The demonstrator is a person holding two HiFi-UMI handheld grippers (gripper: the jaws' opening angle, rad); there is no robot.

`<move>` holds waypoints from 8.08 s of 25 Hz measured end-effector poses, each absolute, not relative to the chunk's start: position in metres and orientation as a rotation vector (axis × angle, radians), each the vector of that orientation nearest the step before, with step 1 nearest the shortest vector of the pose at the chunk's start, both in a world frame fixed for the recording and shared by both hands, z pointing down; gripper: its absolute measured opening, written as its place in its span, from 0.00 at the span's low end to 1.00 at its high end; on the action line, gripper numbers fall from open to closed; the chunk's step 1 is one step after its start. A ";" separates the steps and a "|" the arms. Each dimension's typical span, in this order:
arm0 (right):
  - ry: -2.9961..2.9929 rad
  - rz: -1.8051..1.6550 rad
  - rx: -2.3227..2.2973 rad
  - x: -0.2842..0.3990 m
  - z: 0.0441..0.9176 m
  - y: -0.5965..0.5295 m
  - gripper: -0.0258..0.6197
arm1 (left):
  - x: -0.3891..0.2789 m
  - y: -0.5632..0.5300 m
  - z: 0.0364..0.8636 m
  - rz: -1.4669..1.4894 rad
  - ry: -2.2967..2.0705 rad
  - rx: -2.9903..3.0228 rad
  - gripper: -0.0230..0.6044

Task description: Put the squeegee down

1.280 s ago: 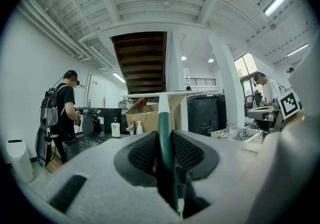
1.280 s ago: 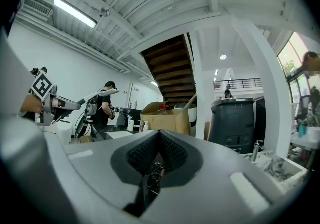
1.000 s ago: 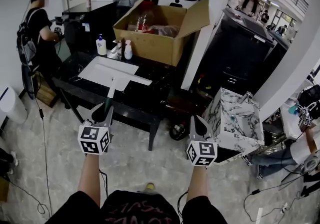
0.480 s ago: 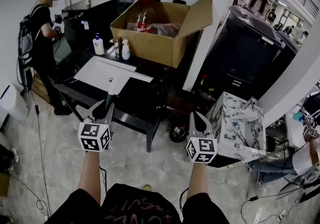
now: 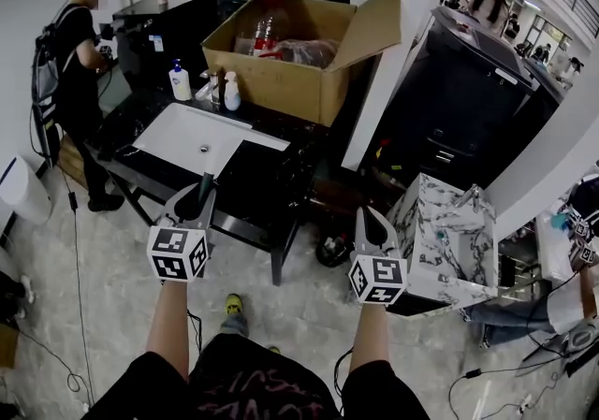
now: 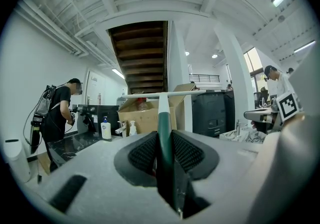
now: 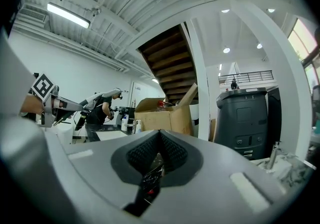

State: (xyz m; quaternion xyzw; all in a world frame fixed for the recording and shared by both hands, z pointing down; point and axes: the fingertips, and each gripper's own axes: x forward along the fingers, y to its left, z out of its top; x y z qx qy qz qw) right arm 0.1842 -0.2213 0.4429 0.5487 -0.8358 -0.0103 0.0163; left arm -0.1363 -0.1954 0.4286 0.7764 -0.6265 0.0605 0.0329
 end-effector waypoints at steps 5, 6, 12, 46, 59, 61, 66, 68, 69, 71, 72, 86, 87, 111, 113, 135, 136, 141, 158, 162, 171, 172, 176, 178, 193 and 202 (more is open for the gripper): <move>-2.577 -0.030 1.735 0.184 0.443 -0.238 0.05 | -0.137 -0.219 0.429 0.181 -1.901 2.408 0.20; -2.571 -0.029 1.741 0.184 0.443 -0.243 0.05 | -0.137 -0.225 0.430 0.183 -1.897 2.413 0.20; -2.544 -0.029 1.751 0.177 0.447 -0.269 0.05 | -0.143 -0.261 0.433 0.185 -1.862 2.432 0.20; -2.340 -0.020 1.930 0.099 0.453 -0.425 0.05 | -0.198 -0.466 0.478 0.186 -1.547 2.506 0.20; -2.341 -0.036 1.926 0.105 0.449 -0.441 0.05 | -0.193 -0.484 0.483 0.188 -1.539 2.480 0.20; -2.354 -0.032 1.919 0.108 0.449 -0.444 0.05 | -0.190 -0.485 0.482 0.198 -1.548 2.480 0.20; -2.397 -0.030 1.886 0.113 0.445 -0.451 0.05 | -0.182 -0.482 0.472 0.208 -1.589 2.477 0.20; -2.417 -0.043 1.871 0.114 0.441 -0.451 0.05 | -0.179 -0.480 0.469 0.208 -1.598 2.470 0.20; -2.424 -0.049 1.869 0.116 0.439 -0.452 0.05 | -0.177 -0.480 0.469 0.209 -1.599 2.465 0.20; -2.434 -0.051 1.868 0.119 0.436 -0.453 0.05 | -0.173 -0.479 0.470 0.216 -1.600 2.456 0.20; -2.438 -0.050 1.865 0.121 0.436 -0.454 0.05 | -0.172 -0.479 0.470 0.220 -1.601 2.453 0.20; -2.449 -0.029 1.873 0.147 0.441 -0.455 0.05 | -0.140 -0.487 0.485 0.307 -1.591 2.409 0.20; -2.448 -0.028 1.876 0.149 0.441 -0.455 0.05 | -0.138 -0.487 0.486 0.313 -1.592 2.404 0.20; -2.450 0.023 1.845 0.157 0.457 -0.461 0.05 | -0.119 -0.479 0.565 0.528 -1.510 2.286 0.20; -2.448 0.030 1.845 0.158 0.459 -0.461 0.05 | -0.118 -0.477 0.572 0.534 -1.502 2.273 0.20; -2.431 0.076 1.831 0.172 0.476 -0.466 0.05 | -0.111 -0.471 0.650 0.657 -1.445 2.108 0.20; -2.430 0.075 1.830 0.173 0.477 -0.466 0.05 | -0.111 -0.471 0.653 0.663 -1.442 2.101 0.20; -2.425 0.079 1.828 0.176 0.478 -0.467 0.05 | -0.109 -0.467 0.665 0.693 -1.423 2.080 0.20; -2.410 0.092 1.841 0.183 0.480 -0.470 0.05 | -0.099 -0.470 0.681 0.825 -1.353 2.054 0.21; -2.423 0.088 1.831 0.179 0.480 -0.471 0.05 | -0.096 -0.469 0.681 0.818 -1.320 2.059 0.24; -2.427 0.084 1.840 0.176 0.476 -0.471 0.05 | -0.097 -0.461 0.664 0.782 -1.318 2.118 0.33; -2.427 0.083 1.841 0.175 0.476 -0.470 0.05 | -0.098 -0.462 0.659 0.772 -1.323 2.128 0.33; -2.431 0.078 1.854 0.175 0.471 -0.468 0.05 | -0.101 -0.467 0.639 0.713 -1.339 2.166 0.33; -2.436 0.074 1.860 0.173 0.468 -0.468 0.05 | -0.103 -0.470 0.630 0.696 -1.349 2.182 0.32; -2.467 0.047 1.879 0.166 0.453 -0.462 0.05 | -0.131 -0.505 0.528 0.510 -1.587 2.311 0.16; -2.468 0.033 1.897 0.170 0.446 -0.461 0.05 | -0.134 -0.505 0.475 0.409 -1.663 2.394 0.07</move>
